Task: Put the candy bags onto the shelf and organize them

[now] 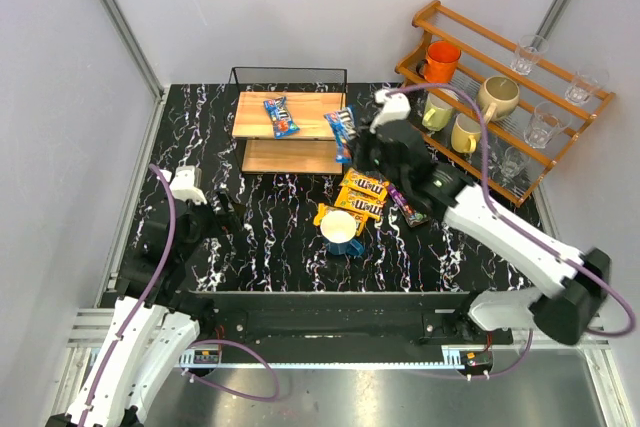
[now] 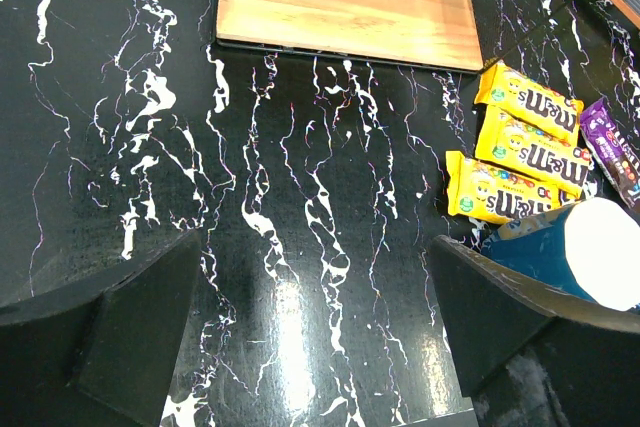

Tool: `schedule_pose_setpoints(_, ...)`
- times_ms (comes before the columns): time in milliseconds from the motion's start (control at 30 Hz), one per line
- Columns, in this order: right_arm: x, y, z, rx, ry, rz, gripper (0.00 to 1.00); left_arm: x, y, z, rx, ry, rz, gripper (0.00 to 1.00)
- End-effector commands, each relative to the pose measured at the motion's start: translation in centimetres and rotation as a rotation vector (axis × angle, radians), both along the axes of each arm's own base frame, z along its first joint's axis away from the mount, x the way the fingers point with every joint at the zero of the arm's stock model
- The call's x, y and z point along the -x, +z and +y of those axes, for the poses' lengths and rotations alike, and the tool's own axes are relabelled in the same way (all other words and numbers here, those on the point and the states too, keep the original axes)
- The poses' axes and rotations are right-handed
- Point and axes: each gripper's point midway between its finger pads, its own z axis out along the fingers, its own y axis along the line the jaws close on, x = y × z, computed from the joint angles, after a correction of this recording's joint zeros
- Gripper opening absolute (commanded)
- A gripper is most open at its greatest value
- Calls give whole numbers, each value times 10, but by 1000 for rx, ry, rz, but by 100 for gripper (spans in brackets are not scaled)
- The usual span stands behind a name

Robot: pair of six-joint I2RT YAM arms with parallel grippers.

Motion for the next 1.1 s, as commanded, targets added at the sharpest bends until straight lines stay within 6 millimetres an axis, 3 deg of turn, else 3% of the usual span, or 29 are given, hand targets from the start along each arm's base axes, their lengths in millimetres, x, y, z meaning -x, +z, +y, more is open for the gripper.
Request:
schedule_pose_setpoints(0,-34,29,52,2,104,-68,27,-5,24,-3,19,-13,-82,99)
schedule_pose_setpoints(33,-42,33,60,2,106,-77,27,-6,23,-3,18,-13,-80,99)
schedule_pose_setpoints(67,-56,15,74,40,114,-52,27,-5,24,-3,19,-13,-82,99)
schedule_pose_setpoints(100,-66,37,83,17,113,-89,28,-6,24,-4,19,-15,-82,99)
schedule_pose_setpoints(167,-87,37,106,20,124,-94,28,-6,23,-4,19,-16,-78,99)
schedule_pose_setpoints(200,-93,35,112,26,121,-87,29,-6,23,-4,19,-16,-78,99)
schedule_pose_setpoints(233,-105,15,122,52,115,-61,29,-6,23,-4,19,-16,-78,99)
schedule_pose_setpoints(267,-115,30,125,35,87,-89,29,-5,23,-4,19,-16,-80,99)
schedule_pose_setpoints(333,-132,11,130,63,44,-67,29,-5,24,-4,20,-16,-83,99)
schedule_pose_setpoints(367,-139,21,130,48,5,-89,29,-5,24,-4,20,-15,-85,99)
schedule_pose_setpoints(400,-144,20,130,49,-14,-89,32,-5,24,-4,20,-15,-85,99)
schedule_pose_setpoints(433,-152,9,131,62,-29,-77,46,-5,24,-4,20,-16,-85,99)
schedule_pose_setpoints(467,-155,17,134,45,-35,-85,56,-5,24,-4,20,-16,-85,99)
schedule_pose_setpoints(533,-157,12,133,60,-44,-68,69,-5,24,-4,20,-18,-83,99)
schedule_pose_setpoints(567,-156,16,130,60,-48,-69,71,-5,25,-4,21,-18,-86,99)
schedule_pose_setpoints(600,-155,18,127,59,-59,-74,72,-5,24,-4,21,-19,-84,99)
schedule_pose_setpoints(633,-149,38,117,43,-77,-107,73,-5,25,-4,21,-18,-86,99)
schedule_pose_setpoints(700,-141,39,104,42,-92,-127,73,-5,25,-4,22,-19,-86,99)
schedule_pose_setpoints(733,-128,70,86,11,-109,-177,73,-5,25,-4,22,-19,-86,99)
schedule_pose_setpoints(767,-121,55,76,32,-114,-167,73,-5,24,-5,21,-19,-84,99)
schedule_pose_setpoints(800,-112,59,66,33,-122,-176,73,-5,25,-4,22,-19,-86,99)
schedule_pose_setpoints(833,-94,88,43,-6,-148,-220,73,-5,25,-4,22,-19,-89,99)
schedule_pose_setpoints(867,-84,64,31,32,-153,-191,72,-5,24,-5,22,-19,-86,99)
schedule_pose_setpoints(900,-66,85,10,-3,-164,-224,72,-5,24,-5,22,-19,-86,99)
schedule_pose_setpoints(933,-55,59,-1,41,-167,-190,71,-5,25,-5,22,-19,-87,99)
schedule_pose_setpoints(967,-46,54,-13,49,-179,-182,71,-5,24,-5,22,-19,-86,99)
schedule_pose_setpoints(1000,-31,67,-36,18,-220,-205,71,-5,24,-5,20,-20,-85,99)
schedule_pose_setpoints(1033,-22,39,-48,74,-235,-158,71,-6,24,-5,20,-20,-85,99)
schedule_pose_setpoints(1067,-15,32,-60,84,-262,-145,71,-6,24,-5,20,-20,-86,99)
